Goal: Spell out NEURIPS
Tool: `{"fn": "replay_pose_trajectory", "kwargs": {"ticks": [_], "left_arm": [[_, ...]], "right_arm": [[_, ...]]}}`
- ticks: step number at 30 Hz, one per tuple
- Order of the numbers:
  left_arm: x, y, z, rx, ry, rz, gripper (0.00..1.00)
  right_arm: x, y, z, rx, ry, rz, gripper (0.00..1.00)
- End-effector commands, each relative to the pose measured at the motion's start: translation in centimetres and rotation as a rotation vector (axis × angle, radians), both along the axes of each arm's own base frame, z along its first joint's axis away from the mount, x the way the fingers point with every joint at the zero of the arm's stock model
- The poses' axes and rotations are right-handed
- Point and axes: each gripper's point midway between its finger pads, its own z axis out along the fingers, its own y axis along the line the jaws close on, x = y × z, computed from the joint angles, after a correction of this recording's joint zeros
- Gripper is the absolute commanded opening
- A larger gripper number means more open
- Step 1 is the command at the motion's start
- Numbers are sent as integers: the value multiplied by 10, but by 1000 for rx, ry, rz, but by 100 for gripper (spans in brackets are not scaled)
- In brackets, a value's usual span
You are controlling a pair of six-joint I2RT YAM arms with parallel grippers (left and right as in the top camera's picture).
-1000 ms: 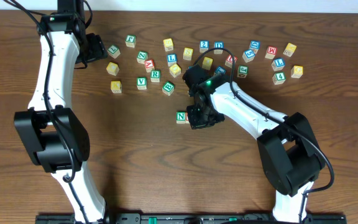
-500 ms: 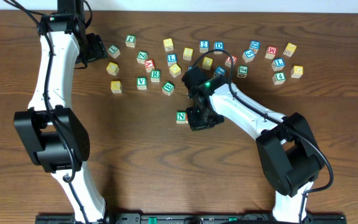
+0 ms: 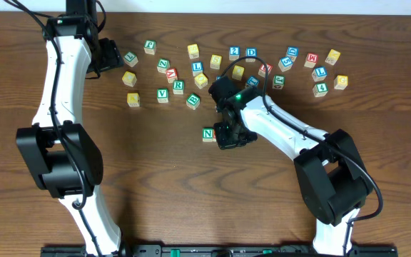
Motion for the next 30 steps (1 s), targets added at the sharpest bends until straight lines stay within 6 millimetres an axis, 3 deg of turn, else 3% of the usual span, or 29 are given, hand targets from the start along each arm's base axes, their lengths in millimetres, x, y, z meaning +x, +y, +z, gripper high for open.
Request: {"fn": "replay_pose_trajectory", "kwargs": {"ticks": [1,10,17,22,30], "left_arm": [[-4,2,-9,5,29,9,84],[-3,2,-9,5,28,9,84],[-4,2,-9,5,29,8,84],[-4,2,-9,5,29,8,84],[-4,2,-9,5,29,8,84]], "right_arm": [[-3,-1,-5,-18,6,-6,5],[0,1,-3,-10,-4,-5,1],[23,5,35,54,-108,-21,2],[42,-17,65,54,-203,-82,9],[51,-44,57,29,-182,-165,9]]}}
